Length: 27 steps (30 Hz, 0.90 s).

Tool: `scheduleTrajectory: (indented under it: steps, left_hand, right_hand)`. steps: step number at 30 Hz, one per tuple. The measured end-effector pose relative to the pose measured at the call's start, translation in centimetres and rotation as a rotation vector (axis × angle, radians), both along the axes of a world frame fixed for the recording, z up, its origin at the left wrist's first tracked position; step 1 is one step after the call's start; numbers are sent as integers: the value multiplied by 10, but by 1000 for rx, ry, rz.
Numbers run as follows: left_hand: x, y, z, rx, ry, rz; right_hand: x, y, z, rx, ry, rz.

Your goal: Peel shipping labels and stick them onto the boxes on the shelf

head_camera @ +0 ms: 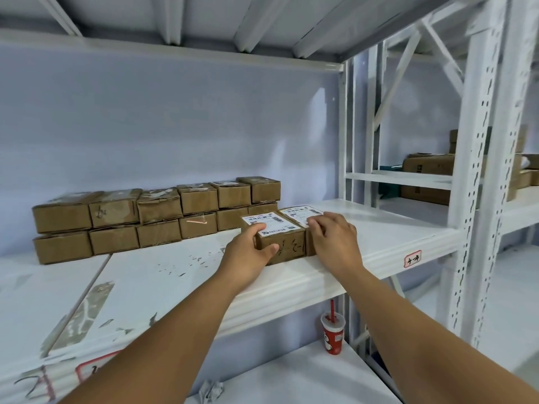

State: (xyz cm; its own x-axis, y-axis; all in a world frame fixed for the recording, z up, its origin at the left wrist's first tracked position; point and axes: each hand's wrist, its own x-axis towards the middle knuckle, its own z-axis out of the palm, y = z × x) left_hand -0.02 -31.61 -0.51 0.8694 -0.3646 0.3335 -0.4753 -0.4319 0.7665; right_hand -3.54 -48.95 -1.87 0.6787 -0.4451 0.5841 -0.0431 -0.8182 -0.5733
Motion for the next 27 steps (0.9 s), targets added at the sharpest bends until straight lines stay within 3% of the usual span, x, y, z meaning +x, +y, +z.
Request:
scheduleTrajectory:
  steps: [6, 12, 17, 19, 21, 24, 27]
  left_hand:
    - [5, 1, -5, 49, 55, -109]
    - [9, 0, -5, 20, 38, -80]
    - [6, 3, -6, -167, 72, -21]
    - [1, 6, -3, -259, 63, -8]
    - [-4, 18, 0, -228, -63, 74]
    - [-5, 50, 1, 123, -423, 197]
    - [-5, 89, 10, 348, -637, 305]
  right_hand:
    - [-6, 8, 0, -85, 0, -93]
    - [8, 3, -7, -207, -22, -175]
    - [1, 20, -4, -148, -159, -245]
    - [-4, 38, -1, -215, -270, -195]
    - [-4, 56, 4, -344, -354, -128]
    - [1, 89, 17, -447, -411, 52]
    - [7, 129, 27, -499, -255, 256]
